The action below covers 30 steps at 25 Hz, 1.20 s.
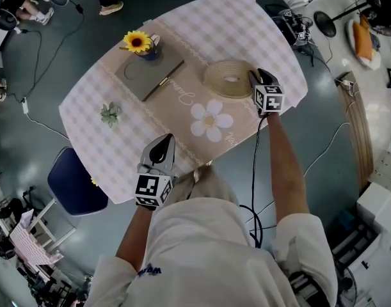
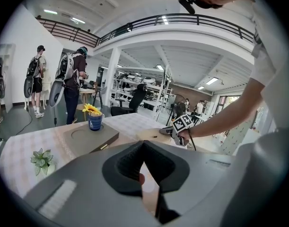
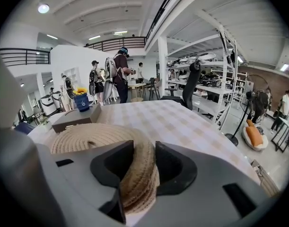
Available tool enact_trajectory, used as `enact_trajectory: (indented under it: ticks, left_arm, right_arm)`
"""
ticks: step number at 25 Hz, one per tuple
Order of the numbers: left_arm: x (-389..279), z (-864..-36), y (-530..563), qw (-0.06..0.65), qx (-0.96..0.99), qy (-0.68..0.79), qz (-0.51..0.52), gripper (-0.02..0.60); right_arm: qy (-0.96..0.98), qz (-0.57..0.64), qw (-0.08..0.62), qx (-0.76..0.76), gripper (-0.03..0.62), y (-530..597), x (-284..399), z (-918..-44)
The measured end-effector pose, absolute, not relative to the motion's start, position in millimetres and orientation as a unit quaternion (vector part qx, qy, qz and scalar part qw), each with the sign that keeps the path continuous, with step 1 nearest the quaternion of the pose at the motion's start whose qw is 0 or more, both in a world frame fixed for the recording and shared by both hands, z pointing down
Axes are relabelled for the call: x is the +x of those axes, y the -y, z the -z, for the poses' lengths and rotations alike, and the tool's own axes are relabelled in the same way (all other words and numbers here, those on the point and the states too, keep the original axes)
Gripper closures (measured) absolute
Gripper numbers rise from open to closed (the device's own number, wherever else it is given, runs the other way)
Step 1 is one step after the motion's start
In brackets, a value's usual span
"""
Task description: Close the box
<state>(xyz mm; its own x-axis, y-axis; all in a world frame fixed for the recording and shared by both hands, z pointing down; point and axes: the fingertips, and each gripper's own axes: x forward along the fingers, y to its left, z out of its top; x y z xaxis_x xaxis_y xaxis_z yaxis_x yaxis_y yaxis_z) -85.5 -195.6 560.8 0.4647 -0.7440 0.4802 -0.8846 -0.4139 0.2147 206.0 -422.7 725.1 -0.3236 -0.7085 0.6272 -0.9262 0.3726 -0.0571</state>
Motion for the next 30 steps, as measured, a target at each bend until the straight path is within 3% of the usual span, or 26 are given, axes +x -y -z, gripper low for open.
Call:
enact_trajectory:
  ticks: [3, 5, 7, 14, 19, 30]
  left_arm:
    - [-82.5, -562.5, 190.7, 0.228, 0.826, 0.492, -0.156, 0.58]
    - [-79.1, -563.8, 186.4, 0.23, 0.826, 0.49, -0.156, 0.58]
    - [-75.7, -565.3, 182.2, 0.232, 0.827, 0.488, -0.156, 0.58]
    - [-71.7, -556.9, 173.6, 0.227, 0.831, 0.484, -0.154, 0.58]
    - [-74.0, -546.6, 170.9, 0.216, 0.834, 0.486, -0.15, 0.58]
    - [-67.0, -493.2, 177.6, 0.16, 0.853, 0.481, -0.122, 0.58]
  right_arm:
    - [0.779, -0.217, 0.256, 0.53, 0.438, 423.7, 209.7, -725.5]
    - [0.766, -0.255, 0.229, 0.544, 0.372, 424.1, 217.8, -728.2]
    - [0.756, -0.288, 0.205, 0.551, 0.349, 423.8, 222.4, -729.9]
    - [0.741, -0.317, 0.188, 0.562, 0.353, 423.3, 224.5, -731.0]
    - [0.738, -0.338, 0.199, 0.549, 0.31, 425.7, 226.3, -725.0]
    - [0.766, -0.282, 0.177, 0.549, 0.336, 380.7, 223.2, -659.9]
